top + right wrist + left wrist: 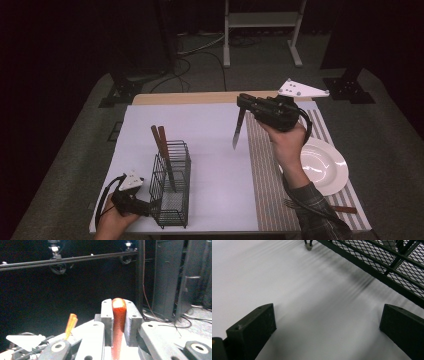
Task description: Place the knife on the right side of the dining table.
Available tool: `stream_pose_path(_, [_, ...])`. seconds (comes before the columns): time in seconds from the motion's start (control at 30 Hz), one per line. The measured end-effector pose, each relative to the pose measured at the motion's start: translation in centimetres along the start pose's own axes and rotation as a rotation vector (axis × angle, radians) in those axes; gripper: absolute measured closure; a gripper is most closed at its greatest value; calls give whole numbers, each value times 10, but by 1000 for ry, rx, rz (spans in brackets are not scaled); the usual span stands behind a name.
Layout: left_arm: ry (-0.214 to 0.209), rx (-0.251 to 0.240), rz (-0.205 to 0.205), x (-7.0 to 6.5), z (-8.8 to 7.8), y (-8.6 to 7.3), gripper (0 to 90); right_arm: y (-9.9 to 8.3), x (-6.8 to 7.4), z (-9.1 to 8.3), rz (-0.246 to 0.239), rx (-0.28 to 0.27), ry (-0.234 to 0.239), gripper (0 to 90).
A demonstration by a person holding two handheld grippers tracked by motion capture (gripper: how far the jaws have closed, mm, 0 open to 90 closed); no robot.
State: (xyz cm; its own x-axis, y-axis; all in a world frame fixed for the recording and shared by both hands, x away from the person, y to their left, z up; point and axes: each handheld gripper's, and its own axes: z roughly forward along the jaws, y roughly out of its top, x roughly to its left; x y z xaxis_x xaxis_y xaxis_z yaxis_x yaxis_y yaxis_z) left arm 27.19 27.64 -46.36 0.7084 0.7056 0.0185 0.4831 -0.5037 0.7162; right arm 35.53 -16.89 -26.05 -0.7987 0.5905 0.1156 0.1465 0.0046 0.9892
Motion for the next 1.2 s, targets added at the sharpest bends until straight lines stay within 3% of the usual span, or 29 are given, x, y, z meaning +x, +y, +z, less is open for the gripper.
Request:
stream_pose_path(0.5, [1,0,2,0,0,0,0,-26,-55,-20,58,-13,-185,798])
stream_pose_path(0.93, [2,-2,1,0,0,0,0,-47,-102,-13,95,8,-312,798])
stream_pose_path(1.2, [2,-2,1,0,0,0,0,-67,-121,-6,124,24,-373,798])
